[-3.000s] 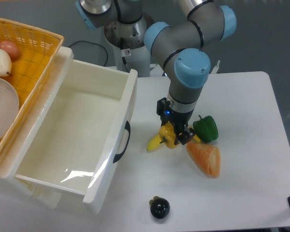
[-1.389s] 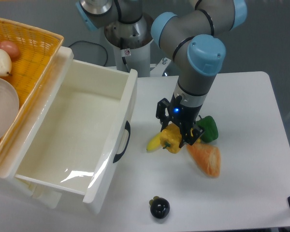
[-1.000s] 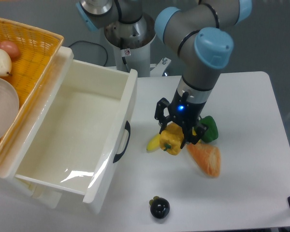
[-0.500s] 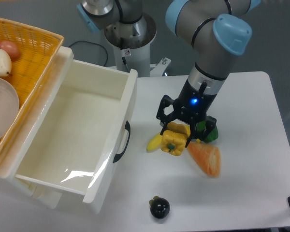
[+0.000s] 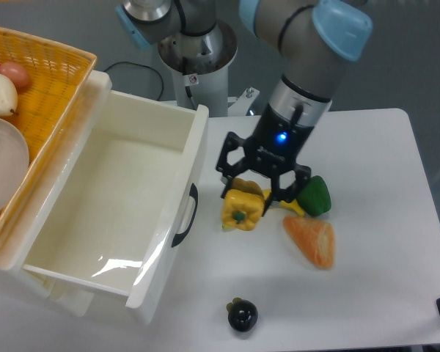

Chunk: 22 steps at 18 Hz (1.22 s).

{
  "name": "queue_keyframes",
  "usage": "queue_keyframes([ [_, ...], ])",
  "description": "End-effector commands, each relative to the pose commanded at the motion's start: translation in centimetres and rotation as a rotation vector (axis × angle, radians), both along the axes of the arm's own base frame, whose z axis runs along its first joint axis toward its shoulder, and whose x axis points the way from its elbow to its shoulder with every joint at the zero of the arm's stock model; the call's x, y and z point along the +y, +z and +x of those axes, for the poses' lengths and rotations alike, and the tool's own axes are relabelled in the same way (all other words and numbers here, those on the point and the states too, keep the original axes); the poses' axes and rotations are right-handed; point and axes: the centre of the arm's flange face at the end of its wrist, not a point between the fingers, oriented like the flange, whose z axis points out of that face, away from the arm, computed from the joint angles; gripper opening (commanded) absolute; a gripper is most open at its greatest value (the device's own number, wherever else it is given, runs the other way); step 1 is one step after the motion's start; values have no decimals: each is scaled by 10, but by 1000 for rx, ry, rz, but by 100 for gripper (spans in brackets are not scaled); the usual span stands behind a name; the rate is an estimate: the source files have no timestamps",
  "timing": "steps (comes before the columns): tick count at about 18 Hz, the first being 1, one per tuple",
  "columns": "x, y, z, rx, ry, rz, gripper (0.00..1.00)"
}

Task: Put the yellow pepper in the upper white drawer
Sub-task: 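Lift the yellow pepper up off the table, then carry the yellow pepper over the open white drawer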

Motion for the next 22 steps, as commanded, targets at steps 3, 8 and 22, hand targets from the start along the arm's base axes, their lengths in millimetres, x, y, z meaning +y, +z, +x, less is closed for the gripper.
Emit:
queue_keyframes([
  [3, 11, 5, 26, -17, -39, -11, 20],
  [8, 22, 1, 45, -73, -43, -36, 20],
  [22, 44, -12, 83, -102, -100, -59, 22],
])
